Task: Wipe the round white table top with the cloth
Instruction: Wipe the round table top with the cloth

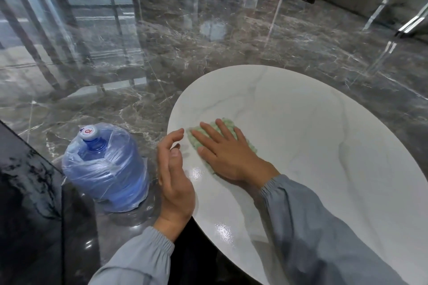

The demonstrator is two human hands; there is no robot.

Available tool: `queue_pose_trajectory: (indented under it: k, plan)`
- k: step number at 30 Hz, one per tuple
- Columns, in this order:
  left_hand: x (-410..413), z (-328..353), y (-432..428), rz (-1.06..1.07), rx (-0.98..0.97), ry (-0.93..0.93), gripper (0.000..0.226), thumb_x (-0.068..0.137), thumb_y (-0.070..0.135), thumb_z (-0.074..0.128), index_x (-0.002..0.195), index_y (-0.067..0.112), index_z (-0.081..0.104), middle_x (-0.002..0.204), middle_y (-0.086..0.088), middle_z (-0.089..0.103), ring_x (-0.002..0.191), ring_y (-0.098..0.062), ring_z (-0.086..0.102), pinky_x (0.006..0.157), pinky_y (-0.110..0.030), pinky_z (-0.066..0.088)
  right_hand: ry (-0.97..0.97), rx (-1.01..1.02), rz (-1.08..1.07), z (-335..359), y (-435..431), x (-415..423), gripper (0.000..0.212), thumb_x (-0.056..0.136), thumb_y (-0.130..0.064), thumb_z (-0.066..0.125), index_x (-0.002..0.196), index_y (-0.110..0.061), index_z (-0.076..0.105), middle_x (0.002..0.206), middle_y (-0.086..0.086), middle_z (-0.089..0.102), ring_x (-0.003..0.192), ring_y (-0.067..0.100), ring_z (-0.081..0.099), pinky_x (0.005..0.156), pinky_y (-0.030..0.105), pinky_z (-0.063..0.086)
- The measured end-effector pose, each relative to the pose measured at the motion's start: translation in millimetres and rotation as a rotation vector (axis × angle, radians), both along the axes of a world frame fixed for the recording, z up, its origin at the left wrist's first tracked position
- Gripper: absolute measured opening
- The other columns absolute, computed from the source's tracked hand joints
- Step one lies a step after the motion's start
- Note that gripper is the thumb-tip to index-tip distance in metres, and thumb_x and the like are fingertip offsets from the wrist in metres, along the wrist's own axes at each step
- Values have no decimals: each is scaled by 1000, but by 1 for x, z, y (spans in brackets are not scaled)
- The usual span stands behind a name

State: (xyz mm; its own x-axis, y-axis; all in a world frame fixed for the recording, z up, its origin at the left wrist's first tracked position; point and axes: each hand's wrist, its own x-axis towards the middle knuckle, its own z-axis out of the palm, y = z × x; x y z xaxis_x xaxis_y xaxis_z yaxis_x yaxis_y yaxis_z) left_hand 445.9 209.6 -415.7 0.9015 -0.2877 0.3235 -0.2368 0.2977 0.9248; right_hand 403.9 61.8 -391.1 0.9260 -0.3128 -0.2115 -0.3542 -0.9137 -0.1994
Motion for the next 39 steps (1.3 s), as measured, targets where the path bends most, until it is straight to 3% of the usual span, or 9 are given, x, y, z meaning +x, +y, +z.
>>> queue_pose_trajectory:
  k: [4,11,15,21,26,31,36,39]
  plan:
    - [0,-1,-1,18,24,0,43,106,35,30,132,14,57,135,5,61,131,-21,54,111,-31,41,26,-4,33,0,0,3,54,109,-53,12,160,-52,-5,170,-19,-15,155,17,-26,123,57,-12]
    - [1,-4,-1,3,26,3,44,107,36,29,132,12,57,136,2,61,134,-26,53,113,-40,40,41,14,208,8,51,-119,54,111,-54,16,156,-56,-14,166,-25,-24,149,11,-38,122,49,-19]
    - [0,-2,-1,-2,27,6,45,106,35,29,132,12,57,135,4,61,133,-24,54,111,-34,41,17,-30,209,2,67,-168,54,111,-55,20,160,-54,-3,170,-23,-13,156,18,-24,120,53,-8]
    - [0,-3,-1,15,7,-6,42,107,32,30,132,13,57,135,5,61,134,-23,53,111,-32,39,52,31,127,8,58,-116,53,110,-55,16,155,-61,-11,164,-31,-25,147,6,-38,121,47,-20]
    - [1,-5,-3,56,-23,-13,36,106,31,31,131,19,55,138,-5,59,135,-25,52,114,-37,38,-18,-17,67,-4,21,-12,52,108,-56,14,158,-57,-3,170,-23,-11,156,14,-23,124,54,-11]
    - [1,-4,-1,62,-31,14,40,106,32,32,134,13,55,137,-2,59,134,-27,52,113,-36,38,29,-23,-2,-6,-3,65,54,109,-53,12,160,-52,-2,172,-17,-11,157,22,-19,122,61,-10]
    - [3,-4,0,60,-80,59,34,106,35,35,132,25,56,138,-7,58,135,-33,52,116,-58,38,-11,-29,104,-6,25,12,54,109,-54,10,159,-53,-8,171,-19,-15,156,20,-23,123,58,-10]
    - [5,-9,-1,22,-111,103,37,106,36,37,135,21,55,141,-12,57,136,-39,50,113,-68,36,-6,-49,167,-1,48,-54,54,106,-57,6,156,-57,-14,169,-22,-19,154,16,-29,124,54,-11]
